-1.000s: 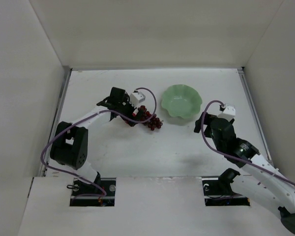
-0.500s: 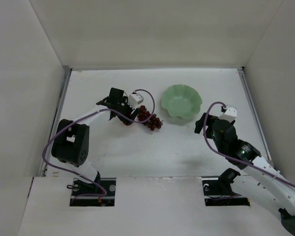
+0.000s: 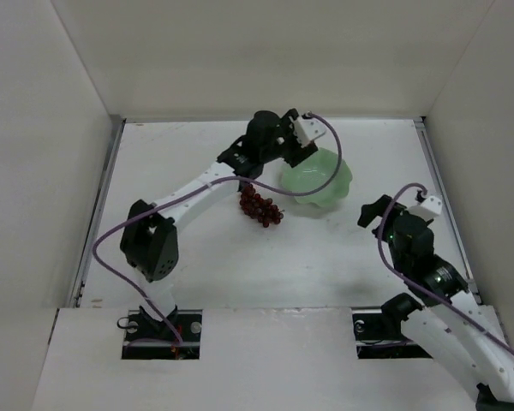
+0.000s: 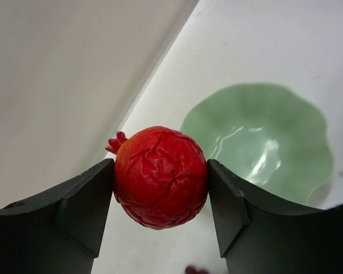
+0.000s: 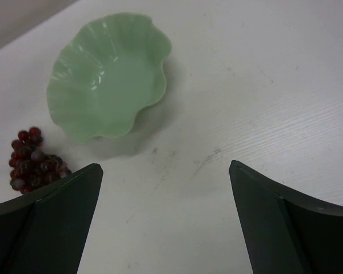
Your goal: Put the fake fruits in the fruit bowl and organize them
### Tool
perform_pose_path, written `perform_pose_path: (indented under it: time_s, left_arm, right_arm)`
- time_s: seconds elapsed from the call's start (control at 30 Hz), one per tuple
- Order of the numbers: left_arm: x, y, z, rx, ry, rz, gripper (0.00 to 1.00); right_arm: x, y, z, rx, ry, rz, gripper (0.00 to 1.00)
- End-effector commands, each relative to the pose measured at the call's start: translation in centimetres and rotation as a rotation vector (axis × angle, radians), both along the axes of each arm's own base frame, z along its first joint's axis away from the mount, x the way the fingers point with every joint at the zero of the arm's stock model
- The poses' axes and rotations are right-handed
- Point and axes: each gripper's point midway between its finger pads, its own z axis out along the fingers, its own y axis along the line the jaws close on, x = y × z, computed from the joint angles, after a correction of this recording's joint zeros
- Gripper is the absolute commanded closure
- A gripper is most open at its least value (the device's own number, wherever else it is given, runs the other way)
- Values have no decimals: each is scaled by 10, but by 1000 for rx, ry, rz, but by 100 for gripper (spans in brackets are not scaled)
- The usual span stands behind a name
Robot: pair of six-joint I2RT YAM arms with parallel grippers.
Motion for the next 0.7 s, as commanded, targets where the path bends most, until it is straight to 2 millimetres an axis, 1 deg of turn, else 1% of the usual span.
perform_pose_path:
  time_s: [0.0, 0.07, 0.13, 0.17, 0.23, 0.3, 0.33, 0.37, 0.4, 0.43, 0.5, 0.57, 0.6, 0.67]
  left_arm:
    - [-5, -50, -33, -23, 75, -100, 76]
    - [-3, -73, -40, -36, 79, -123, 73]
    - [-2, -90, -47, -39, 82, -142, 69]
    - [-1, -96, -51, -39, 87, -147, 65]
    - [-1, -101, -54, -43, 93, -150, 51]
    - [-1, -101, -53, -49, 93, -149, 33]
    - [-1, -100, -50, -52, 89, -148, 23]
    - [0, -96, -47, -55, 84, -139, 15]
    - [0, -93, -41, -62, 73, -132, 11]
    - [-1, -88, -34, -72, 68, -121, 0]
    - [-3, -79, -20, -88, 64, -104, 0]
    - [-8, -62, -11, -94, 84, -77, 0]
    - [-13, -51, -11, -89, 110, -58, 0]
    - [-23, -24, -26, -46, 184, -27, 0]
  right_arm:
    - [-5, -27, 38, 81, -141, -113, 0]
    - [-10, -43, 48, 85, -177, -172, 0]
    - [-10, -50, 50, 72, -181, -193, 0]
    - [-8, -51, 49, 57, -168, -186, 0]
    - [-3, -44, 45, 38, -142, -148, 0]
    - [-1, -40, 41, 35, -126, -133, 0]
    - [-1, -41, 41, 38, -125, -136, 0]
    - [-1, -41, 40, 41, -128, -140, 0]
    - [-1, -41, 41, 47, -135, -141, 0]
    - [0, -40, 42, 52, -142, -140, 0]
    - [2, -37, 43, 57, -150, -127, 0]
    - [6, -31, 41, 52, -141, -100, 0]
    - [8, -26, 38, 50, -132, -83, 0]
    - [11, -17, 35, 46, -116, -51, 0]
